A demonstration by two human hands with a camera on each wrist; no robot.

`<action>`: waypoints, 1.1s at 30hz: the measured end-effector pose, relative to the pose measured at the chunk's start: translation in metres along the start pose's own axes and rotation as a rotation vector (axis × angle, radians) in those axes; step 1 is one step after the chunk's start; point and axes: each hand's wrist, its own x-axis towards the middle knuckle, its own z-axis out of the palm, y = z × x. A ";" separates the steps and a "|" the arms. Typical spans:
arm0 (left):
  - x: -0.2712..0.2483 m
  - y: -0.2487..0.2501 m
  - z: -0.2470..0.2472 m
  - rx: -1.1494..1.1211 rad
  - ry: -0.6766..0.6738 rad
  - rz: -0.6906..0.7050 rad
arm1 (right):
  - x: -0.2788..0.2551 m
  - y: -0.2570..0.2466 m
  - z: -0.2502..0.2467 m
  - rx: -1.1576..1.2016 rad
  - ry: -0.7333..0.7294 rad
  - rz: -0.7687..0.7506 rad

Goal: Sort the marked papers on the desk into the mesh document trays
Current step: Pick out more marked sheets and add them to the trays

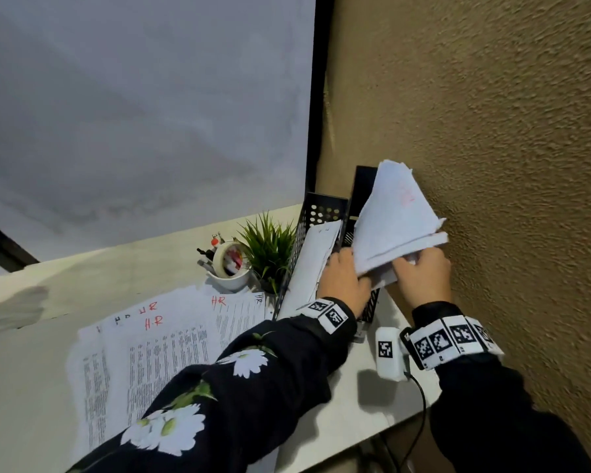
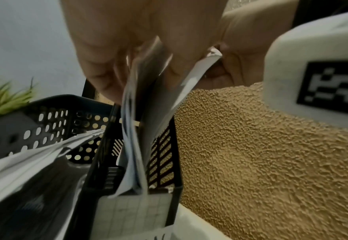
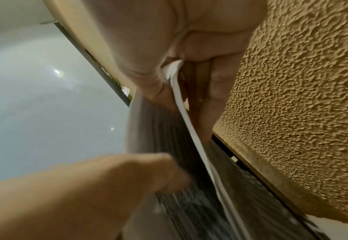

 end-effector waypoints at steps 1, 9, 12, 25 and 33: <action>0.002 -0.001 0.002 0.049 -0.021 -0.034 | 0.000 0.002 0.003 -0.004 -0.008 0.012; 0.007 -0.003 0.010 -0.220 0.037 -0.090 | 0.006 -0.021 0.000 0.032 0.038 -0.034; 0.002 -0.013 0.021 -0.102 -0.058 -0.138 | 0.007 -0.021 0.002 -0.092 0.002 -0.045; -0.002 -0.026 0.017 -0.282 0.039 -0.236 | 0.004 -0.026 0.014 -0.149 -0.089 -0.170; -0.010 -0.029 0.018 -0.293 -0.037 -0.200 | -0.002 -0.022 0.023 -0.228 -0.128 -0.117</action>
